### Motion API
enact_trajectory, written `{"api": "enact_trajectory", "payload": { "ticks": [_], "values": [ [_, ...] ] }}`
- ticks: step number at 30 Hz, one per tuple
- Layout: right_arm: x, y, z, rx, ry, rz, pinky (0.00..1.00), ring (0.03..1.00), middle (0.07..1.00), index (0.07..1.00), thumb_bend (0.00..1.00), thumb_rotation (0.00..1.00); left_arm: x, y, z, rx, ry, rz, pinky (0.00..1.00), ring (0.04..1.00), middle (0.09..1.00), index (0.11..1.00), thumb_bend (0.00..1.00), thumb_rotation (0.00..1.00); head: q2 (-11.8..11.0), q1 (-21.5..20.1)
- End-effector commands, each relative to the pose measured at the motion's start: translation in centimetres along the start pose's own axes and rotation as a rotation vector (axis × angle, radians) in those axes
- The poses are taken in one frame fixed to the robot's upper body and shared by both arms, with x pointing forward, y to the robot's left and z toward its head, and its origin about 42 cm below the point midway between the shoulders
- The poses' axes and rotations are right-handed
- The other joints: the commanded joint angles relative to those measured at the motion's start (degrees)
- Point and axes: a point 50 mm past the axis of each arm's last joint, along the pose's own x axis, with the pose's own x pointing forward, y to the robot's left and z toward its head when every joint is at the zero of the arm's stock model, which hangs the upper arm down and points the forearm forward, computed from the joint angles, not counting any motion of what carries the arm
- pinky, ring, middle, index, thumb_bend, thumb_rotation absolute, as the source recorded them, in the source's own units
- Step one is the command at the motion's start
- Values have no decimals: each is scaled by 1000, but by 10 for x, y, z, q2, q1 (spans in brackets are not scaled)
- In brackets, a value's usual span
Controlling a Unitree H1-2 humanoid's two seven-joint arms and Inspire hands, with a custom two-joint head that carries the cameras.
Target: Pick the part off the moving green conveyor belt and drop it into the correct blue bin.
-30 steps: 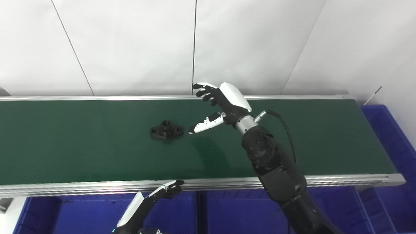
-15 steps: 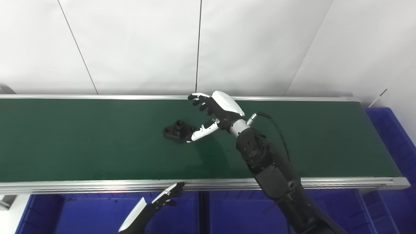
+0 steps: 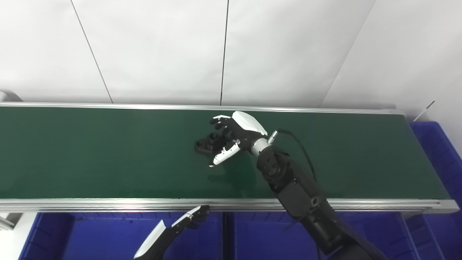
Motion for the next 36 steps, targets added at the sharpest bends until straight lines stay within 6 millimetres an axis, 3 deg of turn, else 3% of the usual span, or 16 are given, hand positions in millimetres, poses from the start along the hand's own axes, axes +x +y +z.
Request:
{"api": "enact_trajectory", "payload": {
  "ticks": [1, 7, 8, 12, 15, 16, 19, 21, 24, 28, 31, 33, 36],
  "values": [
    [10, -16, 17, -29, -83, -52, 646, 735, 794, 825, 927, 181, 4, 3, 10, 4, -62, 10, 790, 850, 894, 906, 883, 476, 1, 0],
    [16, -12, 4, -76, -60, -49, 669, 762, 810, 820, 888, 124, 4, 2, 11, 3, -65, 15, 786, 845, 891, 903, 886, 477, 5, 0],
    [16, -11, 2, -83, -58, -51, 670, 760, 808, 813, 868, 73, 5, 2, 11, 1, -65, 16, 782, 844, 892, 903, 888, 479, 5, 0],
    [16, -9, -13, -132, -53, -61, 633, 708, 757, 771, 821, 5, 5, 3, 12, -3, -70, 15, 784, 844, 893, 905, 883, 476, 7, -2],
    [14, -8, -18, -178, -57, -68, 509, 598, 698, 718, 754, 0, 5, 4, 12, -6, -72, 15, 785, 846, 896, 907, 882, 476, 9, -3],
    [13, -9, -20, -199, -64, -70, 425, 507, 620, 690, 642, 0, 5, 4, 13, -9, -73, 14, 785, 849, 899, 908, 882, 472, 10, -2],
    [9, -7, -24, -249, -90, -81, 299, 375, 487, 572, 521, 0, 5, 5, 12, -16, -71, 13, 792, 860, 906, 911, 884, 464, 12, -3],
    [6, -5, -25, -274, -124, -87, 244, 383, 499, 508, 517, 0, 6, 5, 12, -16, -71, 14, 790, 856, 906, 911, 889, 474, 14, -3],
    [2, -1, -29, -314, -172, -80, 201, 390, 498, 491, 519, 0, 7, 6, 12, -23, -72, 15, 784, 858, 910, 913, 890, 472, 15, -3],
    [-3, 4, -32, -360, -197, -79, 219, 384, 470, 513, 516, 0, 7, 7, 13, -29, -74, 13, 780, 859, 911, 913, 884, 472, 17, -3],
    [-7, 8, -34, -407, -214, -82, 232, 437, 438, 514, 519, 0, 7, 8, 13, -37, -75, 12, 786, 863, 913, 913, 887, 471, 18, -5],
    [-10, 10, -35, -420, -223, -81, 253, 369, 465, 538, 512, 0, 7, 8, 13, -37, -76, 12, 789, 865, 911, 912, 880, 460, 18, -5],
    [-15, 11, -37, -432, -233, -81, 255, 350, 463, 546, 510, 0, 7, 9, 13, -36, -76, 12, 795, 869, 911, 912, 877, 457, 18, -4]
  ]
}}
